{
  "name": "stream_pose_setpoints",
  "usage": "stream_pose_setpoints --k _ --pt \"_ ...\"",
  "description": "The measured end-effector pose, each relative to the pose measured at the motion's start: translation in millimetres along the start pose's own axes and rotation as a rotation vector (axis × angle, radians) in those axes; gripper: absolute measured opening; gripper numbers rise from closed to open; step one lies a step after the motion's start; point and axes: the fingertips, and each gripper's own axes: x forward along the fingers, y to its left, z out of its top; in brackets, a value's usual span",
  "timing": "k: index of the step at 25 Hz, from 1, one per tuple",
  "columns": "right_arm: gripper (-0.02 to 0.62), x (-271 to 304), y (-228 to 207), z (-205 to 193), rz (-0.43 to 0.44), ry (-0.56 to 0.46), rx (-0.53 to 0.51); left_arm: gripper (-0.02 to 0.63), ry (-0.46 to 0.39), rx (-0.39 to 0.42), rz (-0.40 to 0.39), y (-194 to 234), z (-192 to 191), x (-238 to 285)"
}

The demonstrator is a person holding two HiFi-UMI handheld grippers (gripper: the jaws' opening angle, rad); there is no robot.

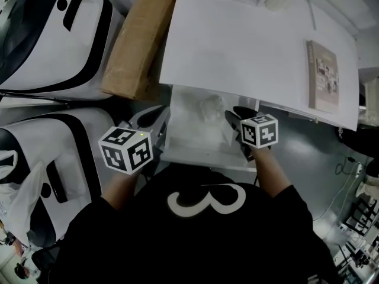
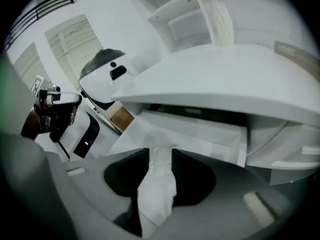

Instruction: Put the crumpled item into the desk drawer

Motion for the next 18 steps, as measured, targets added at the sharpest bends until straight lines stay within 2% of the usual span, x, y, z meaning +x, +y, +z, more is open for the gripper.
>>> stream_pose_setpoints --k 3,8,10,16,18 --pt "0.120 -35.3 18.4 14.8 0.044 -0.105 -0.004 0.009 -0.024 0.011 -0.008 -22.0 -2.6 -6.4" --pt "0.120 -96.9 60.8 30.4 0.138 -0.230 -0.100 0.009 -0.056 0.037 -0.038 -66.3 -11.3 -19.4" --pt "0.091 -123.3 75.5 32.7 0.166 -0.283 -0.123 0.009 -0.069 0.053 -0.051 -85.3 -14.5 -26.7" --pt "0.010 -184.0 105.0 34.9 0.240 -0.434 -0.105 0.009 -0.120 0.094 -0.094 -136.0 -15.7 -50.4" --pt "0.003 -198.8 114.1 37.0 0.265 -0.474 -0.104 0.009 -0.131 0.114 -0.113 -151.2 -14.9 -56.8"
